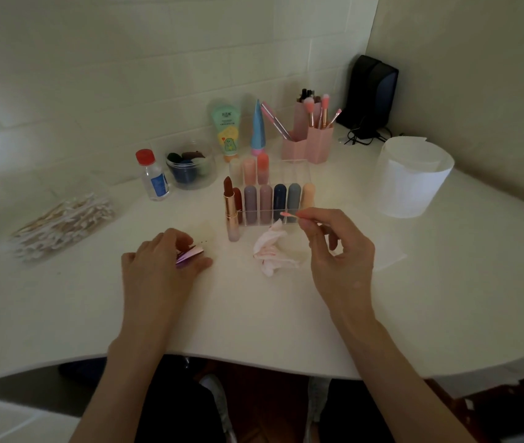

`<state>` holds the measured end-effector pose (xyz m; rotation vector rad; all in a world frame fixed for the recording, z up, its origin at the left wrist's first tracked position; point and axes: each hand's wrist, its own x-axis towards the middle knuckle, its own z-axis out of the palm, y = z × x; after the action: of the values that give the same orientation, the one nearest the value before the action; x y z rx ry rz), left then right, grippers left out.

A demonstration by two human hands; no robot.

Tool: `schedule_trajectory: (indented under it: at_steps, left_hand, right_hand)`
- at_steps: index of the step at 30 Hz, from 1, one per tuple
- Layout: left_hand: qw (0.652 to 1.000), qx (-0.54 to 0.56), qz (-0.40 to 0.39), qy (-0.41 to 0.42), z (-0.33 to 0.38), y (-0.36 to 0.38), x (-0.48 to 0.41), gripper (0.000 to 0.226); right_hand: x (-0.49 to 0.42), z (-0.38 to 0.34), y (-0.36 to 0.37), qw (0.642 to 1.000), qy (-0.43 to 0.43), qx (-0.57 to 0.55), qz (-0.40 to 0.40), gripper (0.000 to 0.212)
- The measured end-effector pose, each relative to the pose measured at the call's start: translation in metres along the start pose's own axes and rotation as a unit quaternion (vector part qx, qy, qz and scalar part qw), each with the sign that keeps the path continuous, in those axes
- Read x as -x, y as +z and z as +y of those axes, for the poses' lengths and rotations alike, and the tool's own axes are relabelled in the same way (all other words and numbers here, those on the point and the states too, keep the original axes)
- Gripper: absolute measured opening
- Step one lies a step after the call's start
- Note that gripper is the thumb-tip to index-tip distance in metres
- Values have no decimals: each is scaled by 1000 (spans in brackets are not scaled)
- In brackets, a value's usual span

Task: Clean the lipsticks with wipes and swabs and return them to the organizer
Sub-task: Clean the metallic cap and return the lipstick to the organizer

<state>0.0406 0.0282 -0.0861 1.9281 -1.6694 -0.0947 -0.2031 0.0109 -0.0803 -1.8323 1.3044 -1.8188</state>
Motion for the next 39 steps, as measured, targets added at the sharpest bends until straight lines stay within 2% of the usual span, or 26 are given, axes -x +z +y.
schedule_trajectory:
  at_steps: [2, 4, 7, 9, 11, 13, 16, 20, 25, 28, 33, 37, 39]
  left_hand:
    - [998, 60, 11, -5, 3, 1, 0, 20]
    - [986, 169, -3, -5, 10, 1, 0, 12]
    - [935, 346, -72, 35, 22, -3, 0, 7]
    - [911, 394, -107, 57, 23, -5, 3, 5]
    - [904, 404, -118, 75, 20, -5, 4, 8]
    - [899, 409, -130, 84, 16, -4, 4, 10]
    - [912, 374, -137, 99, 13, -3, 3, 15]
    - [922, 349, -125, 111, 14, 1, 4, 16]
    - [915, 365, -115, 125, 13, 1, 3, 19]
    - [912, 373, -110, 131, 11, 1, 3, 28]
    - [912, 379, -103, 117, 9, 2, 2, 19]
    - [914, 370, -109, 125, 8, 2, 1, 23]
    - [917, 363, -108, 128, 7, 2, 1, 22]
  right_hand:
    - [0, 2, -1, 1000, 5, -10, -18, 18]
    - [0, 4, -1, 999, 10, -17, -42, 24]
    - [2, 6, 2, 996, 16, -43, -79, 22]
    - [4, 6, 5, 994, 19, -50, -97, 16]
    - [6, 6, 6, 991, 9, -49, -122, 12]
    - [9, 7, 7, 989, -16, -26, -147, 19]
    - [12, 10, 10, 983, -75, 9, -169, 16]
    - [13, 7, 11, 979, -112, 32, -165, 25]
    - [15, 3, 12, 974, -143, 80, -155, 33]
    - [16, 3, 13, 973, -156, 98, -139, 25]
    - [19, 4, 13, 958, -212, 128, -147, 17]
    - [17, 1, 14, 956, -217, 115, -158, 38]
    - [17, 1, 15, 959, -208, 103, -163, 39]
